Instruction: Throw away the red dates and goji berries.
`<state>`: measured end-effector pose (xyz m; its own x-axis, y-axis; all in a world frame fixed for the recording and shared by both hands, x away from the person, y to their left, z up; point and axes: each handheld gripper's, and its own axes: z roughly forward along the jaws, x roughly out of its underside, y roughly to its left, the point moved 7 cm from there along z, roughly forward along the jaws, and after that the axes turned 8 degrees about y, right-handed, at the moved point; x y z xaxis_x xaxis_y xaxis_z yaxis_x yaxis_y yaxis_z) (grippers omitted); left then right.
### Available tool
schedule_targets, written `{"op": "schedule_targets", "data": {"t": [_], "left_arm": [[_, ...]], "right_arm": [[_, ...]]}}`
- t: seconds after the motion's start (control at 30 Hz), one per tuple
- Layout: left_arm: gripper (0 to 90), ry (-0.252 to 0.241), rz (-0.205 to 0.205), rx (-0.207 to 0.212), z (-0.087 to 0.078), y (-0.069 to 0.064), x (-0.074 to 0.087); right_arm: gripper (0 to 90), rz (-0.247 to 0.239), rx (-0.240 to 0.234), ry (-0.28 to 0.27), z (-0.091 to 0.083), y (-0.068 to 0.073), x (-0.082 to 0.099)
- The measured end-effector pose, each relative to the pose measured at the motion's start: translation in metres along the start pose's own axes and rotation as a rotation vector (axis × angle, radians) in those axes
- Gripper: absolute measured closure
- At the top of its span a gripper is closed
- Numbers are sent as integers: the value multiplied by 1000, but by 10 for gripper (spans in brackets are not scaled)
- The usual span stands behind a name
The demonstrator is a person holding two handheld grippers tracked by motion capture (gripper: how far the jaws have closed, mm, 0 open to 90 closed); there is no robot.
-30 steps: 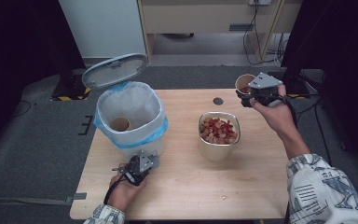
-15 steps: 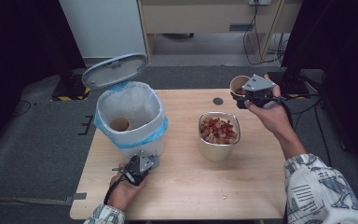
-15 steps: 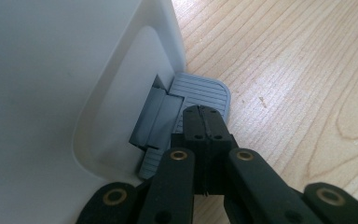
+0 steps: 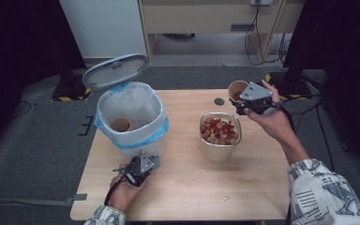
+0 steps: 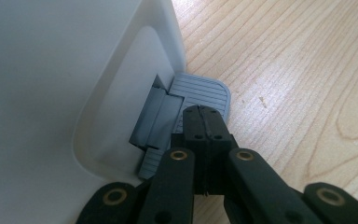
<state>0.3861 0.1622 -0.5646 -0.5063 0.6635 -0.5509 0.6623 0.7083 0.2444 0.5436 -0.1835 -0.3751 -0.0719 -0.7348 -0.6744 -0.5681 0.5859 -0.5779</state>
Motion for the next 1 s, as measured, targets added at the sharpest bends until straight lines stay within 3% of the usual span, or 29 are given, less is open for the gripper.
{"op": "schedule_targets", "data": {"t": [0.03,0.07,0.23,0.4,0.53,0.7,0.83,0.93,1.0], "left_arm": [[900,1,1,-1,0,0,0],[900,1,2,-1,0,0,0],[900,1,-2,1,0,0,0],[900,1,1,0,0,0,0],[900,1,1,0,0,0,0],[900,0,0,0,0,0,0],[900,1,-1,0,0,0,0],[900,2,2,0,0,0,0],[900,1,1,-1,0,0,0]], "right_arm": [[275,-9,-2,-3,-1,2,1],[275,-47,-10,-4,-3,8,1],[274,-68,14,17,-3,7,5],[271,-106,-4,16,-2,14,2],[271,-96,18,37,-1,9,7],[270,-162,-3,47,-2,18,7],[270,-138,29,64,-3,8,13],[269,-143,27,62,-4,9,12],[269,-171,7,50,-4,16,7]]}}
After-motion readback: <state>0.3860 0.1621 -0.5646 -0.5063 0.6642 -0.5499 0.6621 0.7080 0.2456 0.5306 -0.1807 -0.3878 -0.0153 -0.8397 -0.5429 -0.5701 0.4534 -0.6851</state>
